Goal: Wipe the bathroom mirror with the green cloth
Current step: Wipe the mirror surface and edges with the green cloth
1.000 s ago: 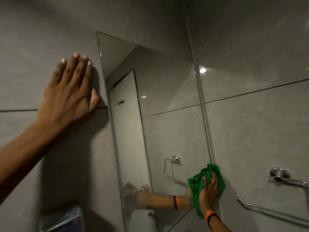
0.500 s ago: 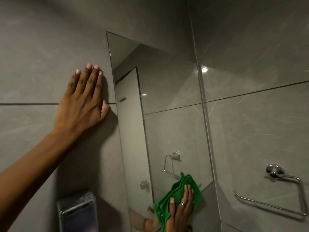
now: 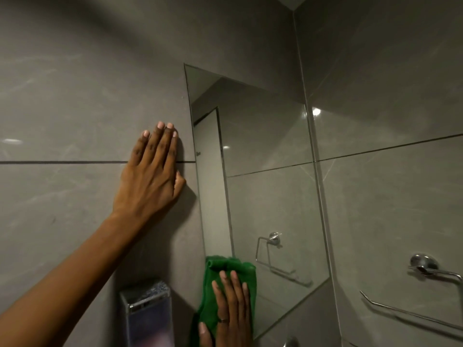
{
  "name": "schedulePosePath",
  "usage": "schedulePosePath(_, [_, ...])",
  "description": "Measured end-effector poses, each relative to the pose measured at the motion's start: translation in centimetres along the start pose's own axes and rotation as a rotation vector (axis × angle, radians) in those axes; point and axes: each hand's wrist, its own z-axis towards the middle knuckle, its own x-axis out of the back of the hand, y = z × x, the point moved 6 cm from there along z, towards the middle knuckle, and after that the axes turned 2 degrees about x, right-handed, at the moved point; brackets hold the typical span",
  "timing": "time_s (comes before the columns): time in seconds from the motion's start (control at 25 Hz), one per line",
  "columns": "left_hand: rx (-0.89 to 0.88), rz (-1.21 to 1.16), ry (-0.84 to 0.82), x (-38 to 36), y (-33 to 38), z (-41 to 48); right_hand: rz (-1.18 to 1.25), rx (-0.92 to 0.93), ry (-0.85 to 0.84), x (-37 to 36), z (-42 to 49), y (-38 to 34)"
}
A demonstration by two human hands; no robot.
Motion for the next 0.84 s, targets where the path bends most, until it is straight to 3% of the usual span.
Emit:
schedulePosePath(0.16, [-0.015,-0.002,0.000,-0.4,0.4,0.0,0.077,0.151,-0.105,-0.6,7.0,-1.7])
schedulePosePath(0.48, [-0.011,0.001,0.027,0.3,0.6,0.2,0.167,0.183,-0.030,-0.5,24.2,-0.8])
schedulePosePath(0.84, [-0.021,0.071,0.023,0.5,0.7,0.4,0.082,0.196,0.033,0.2,40.6,-2.0])
